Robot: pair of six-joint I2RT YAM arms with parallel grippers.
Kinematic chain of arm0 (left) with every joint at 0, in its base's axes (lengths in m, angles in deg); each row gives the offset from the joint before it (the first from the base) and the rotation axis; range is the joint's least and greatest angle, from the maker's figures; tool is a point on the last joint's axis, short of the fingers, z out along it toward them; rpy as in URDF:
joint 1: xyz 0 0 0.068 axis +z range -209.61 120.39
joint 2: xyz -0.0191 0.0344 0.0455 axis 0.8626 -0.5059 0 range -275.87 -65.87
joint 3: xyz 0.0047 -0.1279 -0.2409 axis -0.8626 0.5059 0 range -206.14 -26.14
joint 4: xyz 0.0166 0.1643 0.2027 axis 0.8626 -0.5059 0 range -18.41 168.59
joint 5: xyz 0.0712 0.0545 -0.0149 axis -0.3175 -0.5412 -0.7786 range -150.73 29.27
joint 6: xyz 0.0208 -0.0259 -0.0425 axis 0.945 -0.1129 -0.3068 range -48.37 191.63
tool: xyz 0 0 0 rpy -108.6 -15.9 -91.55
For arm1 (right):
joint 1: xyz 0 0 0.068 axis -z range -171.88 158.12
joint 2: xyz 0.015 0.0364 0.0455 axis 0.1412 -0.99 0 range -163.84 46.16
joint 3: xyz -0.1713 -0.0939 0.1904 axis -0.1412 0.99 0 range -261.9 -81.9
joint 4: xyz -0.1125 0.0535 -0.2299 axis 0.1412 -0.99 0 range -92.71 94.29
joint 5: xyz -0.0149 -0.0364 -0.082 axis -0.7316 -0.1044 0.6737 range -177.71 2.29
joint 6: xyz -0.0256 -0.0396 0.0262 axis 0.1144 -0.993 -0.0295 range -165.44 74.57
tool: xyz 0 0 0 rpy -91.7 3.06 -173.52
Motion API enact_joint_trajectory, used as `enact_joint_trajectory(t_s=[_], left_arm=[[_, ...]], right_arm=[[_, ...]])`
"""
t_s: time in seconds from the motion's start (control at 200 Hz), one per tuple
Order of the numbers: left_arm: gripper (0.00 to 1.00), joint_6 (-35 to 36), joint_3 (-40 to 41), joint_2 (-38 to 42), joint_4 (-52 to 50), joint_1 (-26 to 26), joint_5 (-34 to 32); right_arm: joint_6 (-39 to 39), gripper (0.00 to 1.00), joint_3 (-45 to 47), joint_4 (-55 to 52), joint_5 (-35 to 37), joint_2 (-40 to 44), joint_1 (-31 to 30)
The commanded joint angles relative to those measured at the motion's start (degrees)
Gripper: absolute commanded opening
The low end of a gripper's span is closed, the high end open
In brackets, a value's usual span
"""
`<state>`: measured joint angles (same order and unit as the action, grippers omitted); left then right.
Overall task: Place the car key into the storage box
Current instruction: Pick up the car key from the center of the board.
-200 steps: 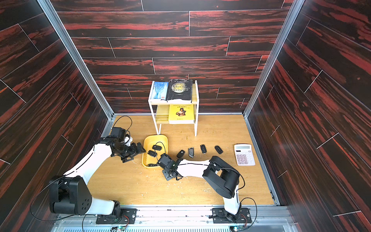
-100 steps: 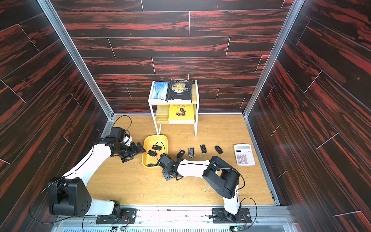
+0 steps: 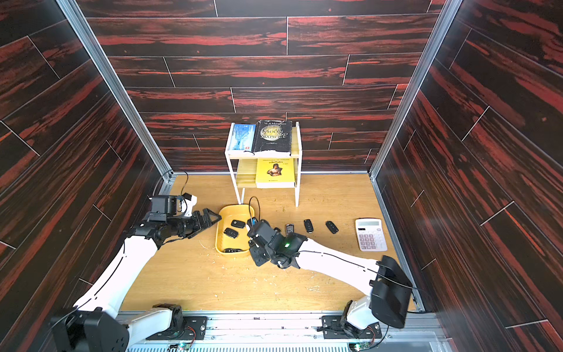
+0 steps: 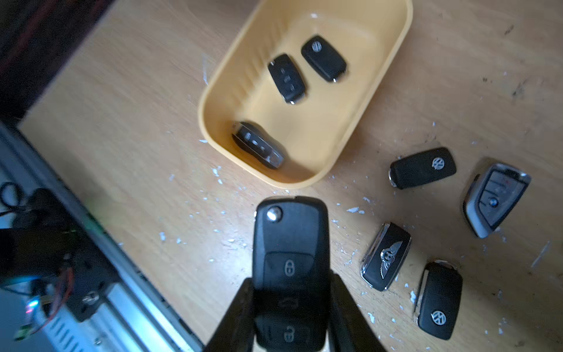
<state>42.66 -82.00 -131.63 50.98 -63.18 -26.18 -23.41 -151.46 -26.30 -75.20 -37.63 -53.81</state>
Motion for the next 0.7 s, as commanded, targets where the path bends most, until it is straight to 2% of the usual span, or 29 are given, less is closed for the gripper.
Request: enact_joint_trajectory(t_s=[0.0,0.045,0.165,0.23,0.286,0.331,0.416,0.491,0.566,0.626,0.691], left_arm=[[0.96,0.4,3.4,4.8,13.9,-3.8,9.0],[1.0,3.1,4.6,8.1,15.5,-7.1,5.5],[1.0,12.0,10.5,17.1,23.0,-13.9,1.2],[1.0,20.6,14.6,23.3,26.2,-17.2,0.0],[1.0,21.7,17.5,27.2,28.1,-19.0,-9.1],[1.0,22.8,17.5,28.4,26.5,-19.0,-12.6],[1.0,28.2,16.6,28.3,22.6,-19.0,-10.9],[1.0,31.7,18.1,28.7,23.6,-19.3,-6.6],[1.0,33.0,20.1,29.7,25.6,-19.5,-5.9],[0.98,37.8,20.7,30.5,24.1,-19.7,-2.1],[0.99,40.1,21.7,31.2,24.4,-20.3,-3.1]], right_arm=[[-1.0,0.1,-5.6,-4.6,-3.7,2.4,0.4],[-1.0,0.1,-7.4,-5.0,-5.8,2.9,0.8],[0.0,0.1,-9.8,-3.3,-16.1,4.7,4.8],[0.8,0.11,-9.8,-1.6,-22.3,5.4,8.0],[1.1,0.11,-9.7,-0.7,-25.9,6.0,10.2],[1.3,0.11,-9.6,-0.4,-28.1,6.3,11.8],[1.4,0.11,-8.8,0.7,-31.8,6.8,14.4],[2.3,0.11,-7.1,3.0,-37.2,7.1,16.8],[3.8,0.11,-5.1,6.5,-42.9,7.1,18.7],[6.0,0.11,-3.2,10.6,-48.2,6.6,19.9],[8.6,0.11,-1.6,15.0,-52.7,5.8,20.8]])
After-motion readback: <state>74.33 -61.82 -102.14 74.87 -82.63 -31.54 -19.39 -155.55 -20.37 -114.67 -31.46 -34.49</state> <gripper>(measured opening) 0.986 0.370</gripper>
